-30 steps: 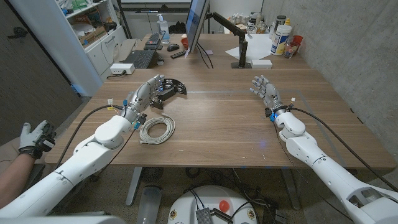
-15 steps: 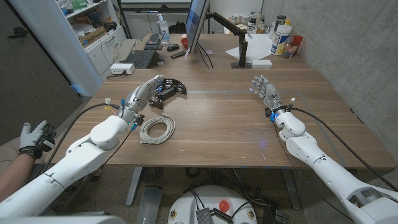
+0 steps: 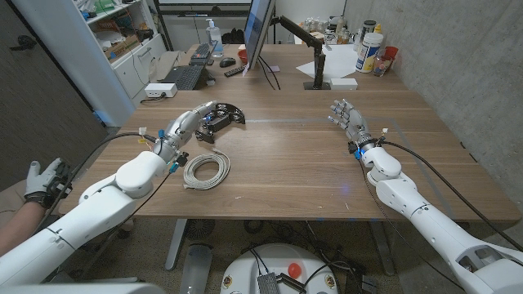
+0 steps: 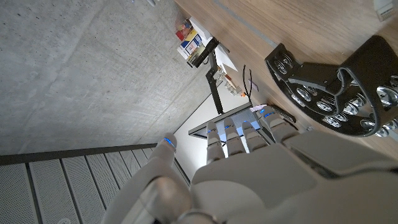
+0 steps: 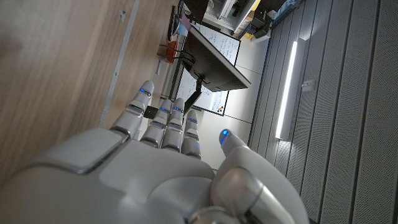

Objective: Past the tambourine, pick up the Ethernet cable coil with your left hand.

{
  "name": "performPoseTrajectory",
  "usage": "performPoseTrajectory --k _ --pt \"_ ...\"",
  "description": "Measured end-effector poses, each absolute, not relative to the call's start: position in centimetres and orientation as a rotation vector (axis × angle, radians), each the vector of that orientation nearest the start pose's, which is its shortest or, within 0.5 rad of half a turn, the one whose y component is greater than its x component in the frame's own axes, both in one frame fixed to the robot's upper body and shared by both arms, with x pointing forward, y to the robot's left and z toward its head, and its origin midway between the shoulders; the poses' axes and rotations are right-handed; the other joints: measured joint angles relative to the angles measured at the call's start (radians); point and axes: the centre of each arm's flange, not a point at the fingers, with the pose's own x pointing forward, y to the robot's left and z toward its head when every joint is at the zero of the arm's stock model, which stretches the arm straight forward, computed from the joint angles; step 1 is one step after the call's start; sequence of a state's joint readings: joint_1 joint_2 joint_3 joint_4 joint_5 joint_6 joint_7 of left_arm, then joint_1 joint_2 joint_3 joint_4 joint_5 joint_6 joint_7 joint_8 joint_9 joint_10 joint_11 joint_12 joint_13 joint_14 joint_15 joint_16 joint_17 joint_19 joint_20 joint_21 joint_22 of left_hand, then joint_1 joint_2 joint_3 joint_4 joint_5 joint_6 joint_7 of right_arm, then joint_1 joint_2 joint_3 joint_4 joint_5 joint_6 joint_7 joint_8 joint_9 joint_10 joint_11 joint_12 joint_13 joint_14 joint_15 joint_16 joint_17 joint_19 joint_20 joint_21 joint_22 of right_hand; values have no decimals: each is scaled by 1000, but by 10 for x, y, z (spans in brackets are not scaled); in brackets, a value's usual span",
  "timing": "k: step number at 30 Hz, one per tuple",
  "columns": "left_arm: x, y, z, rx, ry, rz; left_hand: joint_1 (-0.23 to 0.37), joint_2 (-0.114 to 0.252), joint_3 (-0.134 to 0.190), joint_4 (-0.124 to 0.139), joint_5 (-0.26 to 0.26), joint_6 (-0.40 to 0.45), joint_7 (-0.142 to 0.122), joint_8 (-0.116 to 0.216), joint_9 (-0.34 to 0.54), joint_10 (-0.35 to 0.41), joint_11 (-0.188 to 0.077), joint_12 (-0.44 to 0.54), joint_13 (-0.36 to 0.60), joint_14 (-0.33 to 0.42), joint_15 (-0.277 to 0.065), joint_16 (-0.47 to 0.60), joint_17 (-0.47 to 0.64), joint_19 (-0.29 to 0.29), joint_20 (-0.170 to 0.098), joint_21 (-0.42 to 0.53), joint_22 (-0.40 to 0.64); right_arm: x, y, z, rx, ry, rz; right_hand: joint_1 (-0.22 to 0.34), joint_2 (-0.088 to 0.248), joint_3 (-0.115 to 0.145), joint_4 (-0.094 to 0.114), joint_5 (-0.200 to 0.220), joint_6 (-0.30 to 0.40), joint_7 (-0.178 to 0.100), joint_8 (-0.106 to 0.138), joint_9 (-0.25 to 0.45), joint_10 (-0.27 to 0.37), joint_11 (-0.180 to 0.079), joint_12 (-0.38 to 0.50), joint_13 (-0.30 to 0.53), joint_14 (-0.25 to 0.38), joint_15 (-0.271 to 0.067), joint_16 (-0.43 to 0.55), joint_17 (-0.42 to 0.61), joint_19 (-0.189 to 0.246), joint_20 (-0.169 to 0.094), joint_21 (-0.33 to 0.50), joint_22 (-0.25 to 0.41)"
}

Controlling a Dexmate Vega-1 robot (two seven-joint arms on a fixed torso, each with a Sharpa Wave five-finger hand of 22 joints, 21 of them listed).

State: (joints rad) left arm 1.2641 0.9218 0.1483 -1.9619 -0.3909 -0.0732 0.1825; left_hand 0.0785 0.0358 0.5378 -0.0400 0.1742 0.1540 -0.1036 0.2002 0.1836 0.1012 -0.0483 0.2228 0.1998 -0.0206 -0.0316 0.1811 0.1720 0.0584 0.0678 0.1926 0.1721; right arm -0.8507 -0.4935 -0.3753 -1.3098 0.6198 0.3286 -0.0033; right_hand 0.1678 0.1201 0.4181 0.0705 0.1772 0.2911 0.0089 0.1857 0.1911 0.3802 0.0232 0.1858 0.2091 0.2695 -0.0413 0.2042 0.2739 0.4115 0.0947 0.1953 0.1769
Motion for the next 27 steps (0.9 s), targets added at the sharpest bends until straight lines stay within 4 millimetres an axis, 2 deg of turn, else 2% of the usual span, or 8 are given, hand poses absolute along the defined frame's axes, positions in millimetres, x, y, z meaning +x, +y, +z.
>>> performPoseTrajectory --k 27 --pt "505 301 -10 658 -601 -87 49 4 19 -44 0 10 -3 0 0 5 -5 0 0 0 0 0 0 5 -5 0 0 648 -282 -27 37 -629 192 0 0 -4 4 0 0 0 0 0 0 0 5 0 0 0 0 -5 0 0 0 0"
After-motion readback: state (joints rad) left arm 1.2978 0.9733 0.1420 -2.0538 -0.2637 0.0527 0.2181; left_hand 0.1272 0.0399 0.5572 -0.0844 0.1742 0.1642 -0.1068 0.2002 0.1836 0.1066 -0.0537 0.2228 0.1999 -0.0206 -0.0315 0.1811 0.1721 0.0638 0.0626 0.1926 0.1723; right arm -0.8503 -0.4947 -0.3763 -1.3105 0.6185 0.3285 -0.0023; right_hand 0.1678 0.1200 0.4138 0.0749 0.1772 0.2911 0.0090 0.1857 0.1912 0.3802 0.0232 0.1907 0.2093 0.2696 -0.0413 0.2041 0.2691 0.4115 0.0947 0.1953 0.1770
